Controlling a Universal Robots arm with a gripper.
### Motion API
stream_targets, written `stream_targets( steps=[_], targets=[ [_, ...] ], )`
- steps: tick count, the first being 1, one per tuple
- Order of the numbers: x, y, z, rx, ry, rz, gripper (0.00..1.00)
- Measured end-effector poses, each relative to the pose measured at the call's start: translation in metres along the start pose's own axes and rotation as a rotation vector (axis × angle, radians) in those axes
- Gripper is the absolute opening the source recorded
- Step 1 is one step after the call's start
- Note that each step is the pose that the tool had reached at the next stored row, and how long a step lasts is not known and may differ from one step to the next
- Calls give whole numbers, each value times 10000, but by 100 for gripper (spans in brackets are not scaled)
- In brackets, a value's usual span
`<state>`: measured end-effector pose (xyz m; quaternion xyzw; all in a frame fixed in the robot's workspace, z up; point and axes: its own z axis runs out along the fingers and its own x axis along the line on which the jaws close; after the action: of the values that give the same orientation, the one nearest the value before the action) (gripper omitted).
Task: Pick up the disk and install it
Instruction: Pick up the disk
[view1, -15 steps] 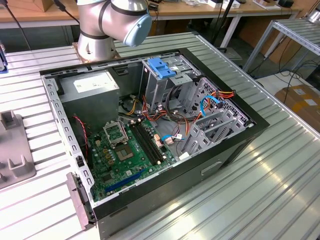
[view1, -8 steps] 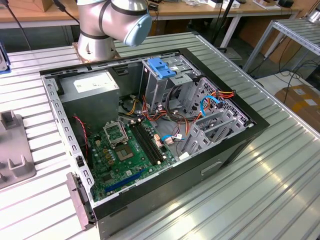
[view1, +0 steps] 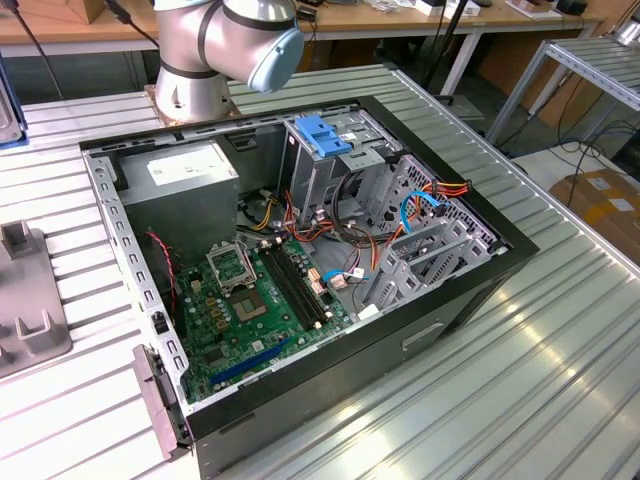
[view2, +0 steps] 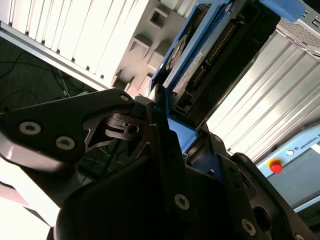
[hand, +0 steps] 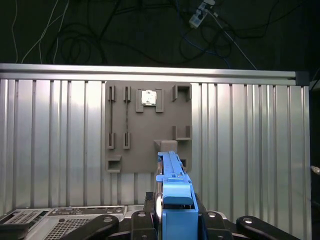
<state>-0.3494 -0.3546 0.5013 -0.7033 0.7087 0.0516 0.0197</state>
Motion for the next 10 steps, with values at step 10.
stream_targets(
  steps=[10],
  targets=[
    [8,-73,-4,-1,-1,0,37]
  ],
)
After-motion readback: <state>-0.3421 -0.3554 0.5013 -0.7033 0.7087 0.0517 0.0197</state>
